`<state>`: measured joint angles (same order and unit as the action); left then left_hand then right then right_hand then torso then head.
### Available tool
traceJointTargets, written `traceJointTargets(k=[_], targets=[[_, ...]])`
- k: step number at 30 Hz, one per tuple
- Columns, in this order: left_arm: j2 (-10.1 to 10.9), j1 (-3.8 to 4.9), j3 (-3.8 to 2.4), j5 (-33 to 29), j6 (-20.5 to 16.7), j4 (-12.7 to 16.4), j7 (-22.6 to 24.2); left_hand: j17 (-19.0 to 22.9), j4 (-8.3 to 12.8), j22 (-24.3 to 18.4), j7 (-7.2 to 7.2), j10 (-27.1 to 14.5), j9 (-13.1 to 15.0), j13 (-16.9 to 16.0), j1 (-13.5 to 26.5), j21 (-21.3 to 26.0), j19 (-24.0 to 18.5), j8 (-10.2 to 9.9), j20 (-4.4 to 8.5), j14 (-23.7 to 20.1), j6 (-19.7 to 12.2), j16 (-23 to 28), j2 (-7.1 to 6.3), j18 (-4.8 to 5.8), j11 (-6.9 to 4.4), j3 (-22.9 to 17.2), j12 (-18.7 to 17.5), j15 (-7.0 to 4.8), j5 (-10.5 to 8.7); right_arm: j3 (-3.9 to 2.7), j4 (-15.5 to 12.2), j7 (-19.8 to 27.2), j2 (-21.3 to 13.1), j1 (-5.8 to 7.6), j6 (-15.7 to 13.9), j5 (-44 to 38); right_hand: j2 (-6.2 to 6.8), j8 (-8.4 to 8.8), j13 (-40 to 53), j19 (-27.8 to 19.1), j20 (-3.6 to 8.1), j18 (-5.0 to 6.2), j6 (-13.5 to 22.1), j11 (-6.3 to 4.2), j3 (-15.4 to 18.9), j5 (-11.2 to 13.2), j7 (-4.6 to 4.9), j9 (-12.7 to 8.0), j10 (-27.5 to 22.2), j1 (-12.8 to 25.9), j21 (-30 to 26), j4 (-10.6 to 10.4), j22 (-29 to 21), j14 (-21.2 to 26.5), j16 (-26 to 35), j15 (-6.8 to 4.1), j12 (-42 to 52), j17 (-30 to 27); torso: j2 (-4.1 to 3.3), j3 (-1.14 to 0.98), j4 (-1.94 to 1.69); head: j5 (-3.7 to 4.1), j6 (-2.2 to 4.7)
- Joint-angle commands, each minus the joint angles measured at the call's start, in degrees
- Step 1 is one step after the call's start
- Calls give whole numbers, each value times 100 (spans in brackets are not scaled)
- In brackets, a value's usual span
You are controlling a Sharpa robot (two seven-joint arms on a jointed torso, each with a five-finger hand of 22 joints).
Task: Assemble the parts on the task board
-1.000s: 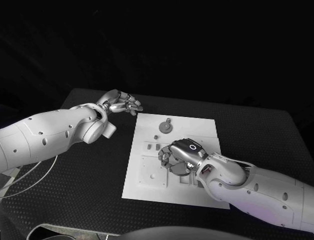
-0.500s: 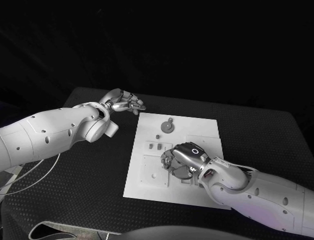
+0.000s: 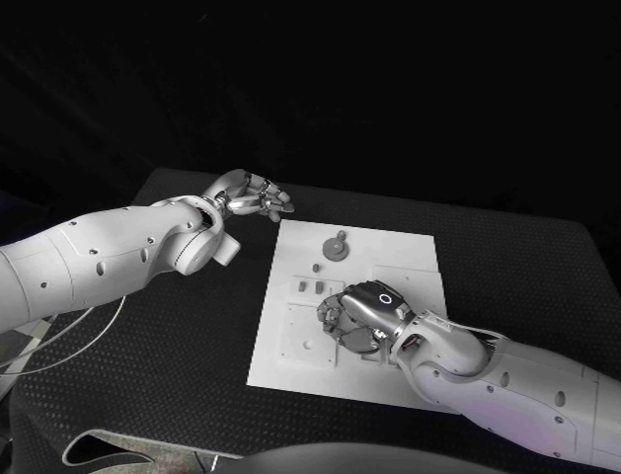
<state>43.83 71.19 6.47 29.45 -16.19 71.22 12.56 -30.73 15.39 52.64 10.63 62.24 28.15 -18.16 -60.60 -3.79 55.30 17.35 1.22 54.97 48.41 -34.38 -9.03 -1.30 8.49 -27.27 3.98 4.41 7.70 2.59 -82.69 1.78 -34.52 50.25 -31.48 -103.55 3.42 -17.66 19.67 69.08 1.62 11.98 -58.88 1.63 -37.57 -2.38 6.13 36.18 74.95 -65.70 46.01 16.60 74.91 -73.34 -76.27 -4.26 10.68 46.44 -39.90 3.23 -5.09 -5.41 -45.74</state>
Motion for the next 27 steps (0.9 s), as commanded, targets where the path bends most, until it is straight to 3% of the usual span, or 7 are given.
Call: traceJointTargets(k=[1,27], targets=[[-15,24,-4,-41,58,17,56,-7,1,-7,-7,2,-9,7,-28,-21,4,4,-6,20,-20,26,39,38,-9,-12,0,8,36,0,15,48,15,-4,-41,-34,34,-15,-6,13,46,302,-40,0,-25,-36,12,10,22,-13,12,5,108,-2,-22,-49,-16,7,3,1,-1,-36,-11],[-43,69,-4,-5,62,15,52,-32,2,-14,-12,-6,-7,11,-33,-23,4,13,-5,25,-6,43,47,39,-5,-11,-2,7,38,4,273,38,116,-15,103,22,27,-11,-9,10,48,302,-35,2,-26,-36,14,15,23,-10,11,4,108,0,-20,-47,-26,9,3,-6,13,-150,-122]])
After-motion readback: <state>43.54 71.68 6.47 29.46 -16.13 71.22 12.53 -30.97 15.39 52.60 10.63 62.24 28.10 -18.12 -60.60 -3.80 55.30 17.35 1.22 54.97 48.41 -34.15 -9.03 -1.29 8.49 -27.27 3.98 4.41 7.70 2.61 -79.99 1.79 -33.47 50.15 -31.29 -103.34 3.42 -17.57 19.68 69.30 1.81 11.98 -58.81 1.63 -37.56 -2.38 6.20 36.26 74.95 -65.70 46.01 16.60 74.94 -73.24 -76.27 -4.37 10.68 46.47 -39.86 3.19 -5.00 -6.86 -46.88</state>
